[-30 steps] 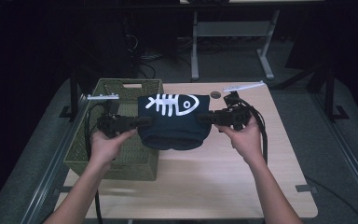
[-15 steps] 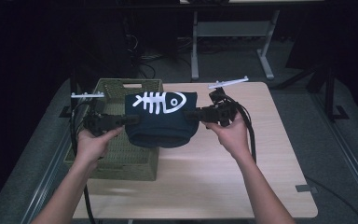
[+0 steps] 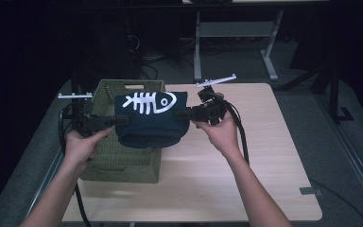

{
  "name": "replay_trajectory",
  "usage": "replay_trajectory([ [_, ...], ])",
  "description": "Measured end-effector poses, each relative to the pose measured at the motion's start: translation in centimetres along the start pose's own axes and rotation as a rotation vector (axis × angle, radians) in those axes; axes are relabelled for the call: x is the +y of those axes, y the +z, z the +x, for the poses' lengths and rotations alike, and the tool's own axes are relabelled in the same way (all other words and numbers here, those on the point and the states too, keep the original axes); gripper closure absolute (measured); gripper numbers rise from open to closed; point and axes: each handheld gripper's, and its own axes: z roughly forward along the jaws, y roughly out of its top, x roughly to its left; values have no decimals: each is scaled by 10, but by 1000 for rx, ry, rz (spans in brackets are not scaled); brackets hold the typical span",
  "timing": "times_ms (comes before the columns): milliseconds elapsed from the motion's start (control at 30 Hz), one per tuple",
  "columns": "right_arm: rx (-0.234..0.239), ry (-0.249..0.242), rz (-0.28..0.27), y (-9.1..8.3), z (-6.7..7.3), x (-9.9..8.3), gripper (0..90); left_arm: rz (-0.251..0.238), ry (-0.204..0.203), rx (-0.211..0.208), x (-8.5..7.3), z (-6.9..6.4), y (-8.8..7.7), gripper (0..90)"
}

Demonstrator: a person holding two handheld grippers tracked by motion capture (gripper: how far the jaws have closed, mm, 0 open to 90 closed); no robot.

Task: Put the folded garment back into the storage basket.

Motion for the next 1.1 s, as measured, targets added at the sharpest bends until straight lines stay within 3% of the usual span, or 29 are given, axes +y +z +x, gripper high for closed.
replay_trajectory([
  [533, 20, -12, 19, 34, 12, 12, 702, -2, -27, 28, -4, 21, -26, 693],
  [867, 41, -7, 14, 59, 22, 17, 701, -32, -47, 75, -10, 33, -47, 687],
  [1100, 52, -15, 18, 72, 29, 19, 700, -26, -61, 85, -15, 43, -58, 685],
])
